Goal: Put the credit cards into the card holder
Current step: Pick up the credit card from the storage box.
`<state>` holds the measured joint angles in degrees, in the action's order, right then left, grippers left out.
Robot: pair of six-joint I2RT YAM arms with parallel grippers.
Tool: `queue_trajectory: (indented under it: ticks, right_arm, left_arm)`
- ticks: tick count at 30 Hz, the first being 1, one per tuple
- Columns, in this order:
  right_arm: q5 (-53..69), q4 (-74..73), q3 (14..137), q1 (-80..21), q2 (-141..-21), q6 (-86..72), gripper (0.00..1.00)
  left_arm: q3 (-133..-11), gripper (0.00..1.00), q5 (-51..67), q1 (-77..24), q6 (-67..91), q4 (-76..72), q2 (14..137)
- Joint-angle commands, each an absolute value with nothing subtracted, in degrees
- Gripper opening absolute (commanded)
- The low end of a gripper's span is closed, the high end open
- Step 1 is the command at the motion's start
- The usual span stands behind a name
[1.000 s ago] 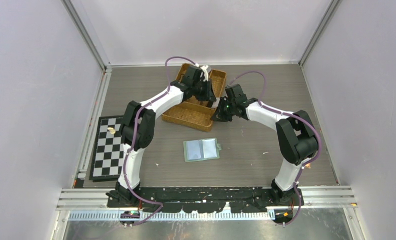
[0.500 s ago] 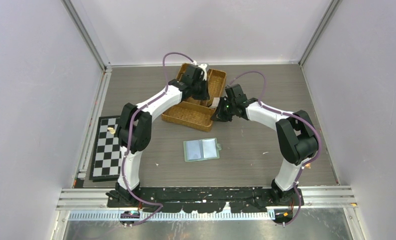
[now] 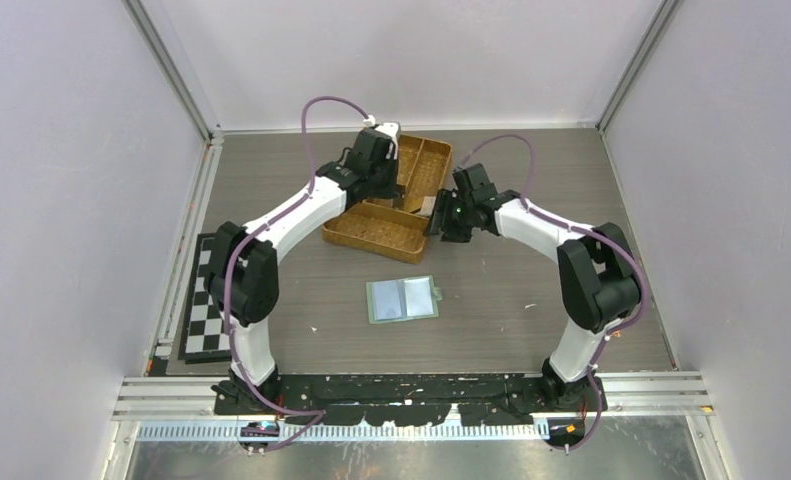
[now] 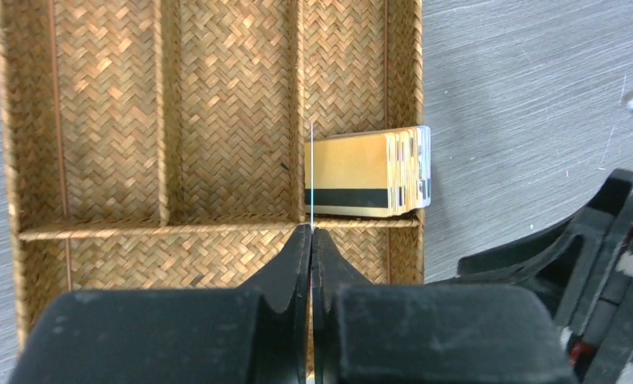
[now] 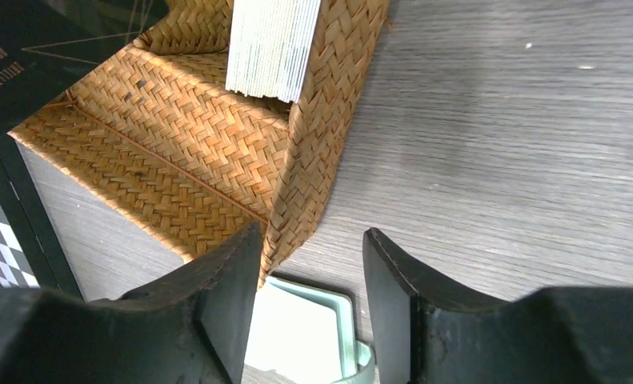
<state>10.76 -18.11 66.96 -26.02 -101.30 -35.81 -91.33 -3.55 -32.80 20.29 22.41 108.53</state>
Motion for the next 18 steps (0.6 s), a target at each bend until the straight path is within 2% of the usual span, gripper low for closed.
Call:
queue_trajectory:
  ticks: [1, 7, 13, 18]
  right_arm:
    - [10.64, -19.26, 68.92, -24.08, -93.71, -31.33, 0.58]
    - [15.98, -19.35, 67.52, -21.58, -84.93, -26.56, 0.63]
    - [30.99, -21.07, 67.78, -21.54, -76.64, -21.16, 0.63]
    - [39.73, -21.41, 67.36, -21.97, -73.37, -23.06, 0.64]
  left_arm:
    - [-88.77, 0.0, -4.88, -31.09, 19.1, 19.3, 102.2]
    - [-83.96, 0.0, 11.15, -27.47, 18.78, 17.73, 94.77]
    - [-81.36, 0.0, 23.45, -26.85, 14.21, 27.23, 86.94]
    - [-76.66, 0.0, 33.78, -26.79, 12.8, 32.41, 80.58]
